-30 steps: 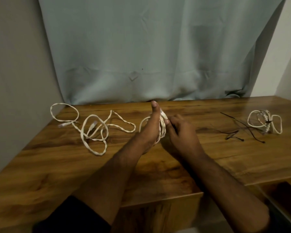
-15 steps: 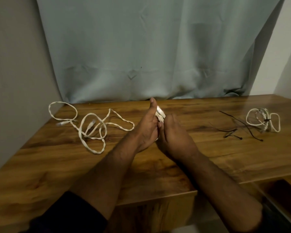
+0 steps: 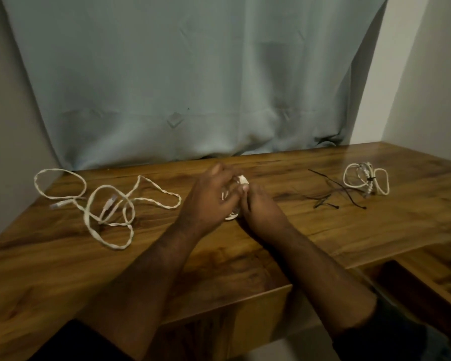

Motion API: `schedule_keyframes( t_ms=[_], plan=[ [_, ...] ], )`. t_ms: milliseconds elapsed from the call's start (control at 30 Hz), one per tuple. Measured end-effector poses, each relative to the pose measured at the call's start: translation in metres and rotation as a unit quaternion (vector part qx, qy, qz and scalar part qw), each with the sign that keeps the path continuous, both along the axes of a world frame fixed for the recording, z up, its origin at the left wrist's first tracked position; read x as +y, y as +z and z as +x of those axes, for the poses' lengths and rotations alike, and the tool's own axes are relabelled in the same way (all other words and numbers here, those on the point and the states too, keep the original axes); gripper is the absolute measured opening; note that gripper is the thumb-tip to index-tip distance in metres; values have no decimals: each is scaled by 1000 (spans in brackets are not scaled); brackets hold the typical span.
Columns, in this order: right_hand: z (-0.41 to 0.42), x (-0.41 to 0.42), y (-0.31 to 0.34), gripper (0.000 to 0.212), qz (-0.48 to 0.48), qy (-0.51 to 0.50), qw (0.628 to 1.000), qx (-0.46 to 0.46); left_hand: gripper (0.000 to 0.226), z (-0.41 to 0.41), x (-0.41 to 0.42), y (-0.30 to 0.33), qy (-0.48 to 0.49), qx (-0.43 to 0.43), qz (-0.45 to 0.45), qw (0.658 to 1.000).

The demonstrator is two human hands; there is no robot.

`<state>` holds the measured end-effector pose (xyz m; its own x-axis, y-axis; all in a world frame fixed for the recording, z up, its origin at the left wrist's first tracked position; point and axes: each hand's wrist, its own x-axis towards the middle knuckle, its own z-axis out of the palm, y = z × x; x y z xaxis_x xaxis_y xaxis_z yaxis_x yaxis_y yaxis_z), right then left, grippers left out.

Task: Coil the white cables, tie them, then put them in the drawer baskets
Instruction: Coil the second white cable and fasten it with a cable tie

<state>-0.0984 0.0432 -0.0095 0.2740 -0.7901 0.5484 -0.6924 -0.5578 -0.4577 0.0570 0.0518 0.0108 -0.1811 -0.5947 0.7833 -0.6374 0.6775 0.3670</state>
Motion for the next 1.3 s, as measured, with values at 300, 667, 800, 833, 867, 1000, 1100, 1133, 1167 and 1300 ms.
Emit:
schedule_keyframes(
  t_ms=[300, 667, 800, 833, 867, 1000, 1100, 1133, 1167, 1300],
  plan=[
    [-74, 10, 5, 40, 21, 64, 995, 69, 38, -46, -10, 2, -119, -79, 144, 979],
    [-95, -10, 6, 18, 73, -15, 985, -157, 36, -115, -45, -13, -178, 257, 344, 885],
    [-93, -19, -1, 23, 85, -21, 983, -164, 38, -125, -53, -19, -169, 272, 296, 900],
    [-91, -20, 0, 21, 92, -20, 983, -157, 32, -123, -57, -21, -166, 272, 271, 908],
    [-90, -21, 1, 20, 98, -20, 983, -153, 25, -120, -59, -23, -161, 263, 248, 918],
    [-90, -24, 2, 28, 101, -31, 987, -125, 28, -110, -72, -25, -121, 207, 194, 951],
    [-88, -23, 3, 25, 106, -42, 987, -109, 31, -113, -71, -22, -84, 153, 172, 969],
    [-87, -22, 4, 24, 108, -44, 987, -108, 28, -114, -68, -20, -67, 134, 162, 975],
    [-86, -21, 6, 21, 107, -42, 988, -106, 26, -114, -67, -20, -48, 116, 152, 980],
    [-86, -11, 12, 21, 102, -32, 989, -103, 36, -114, -60, -16, 16, 73, 139, 988]
  ],
)
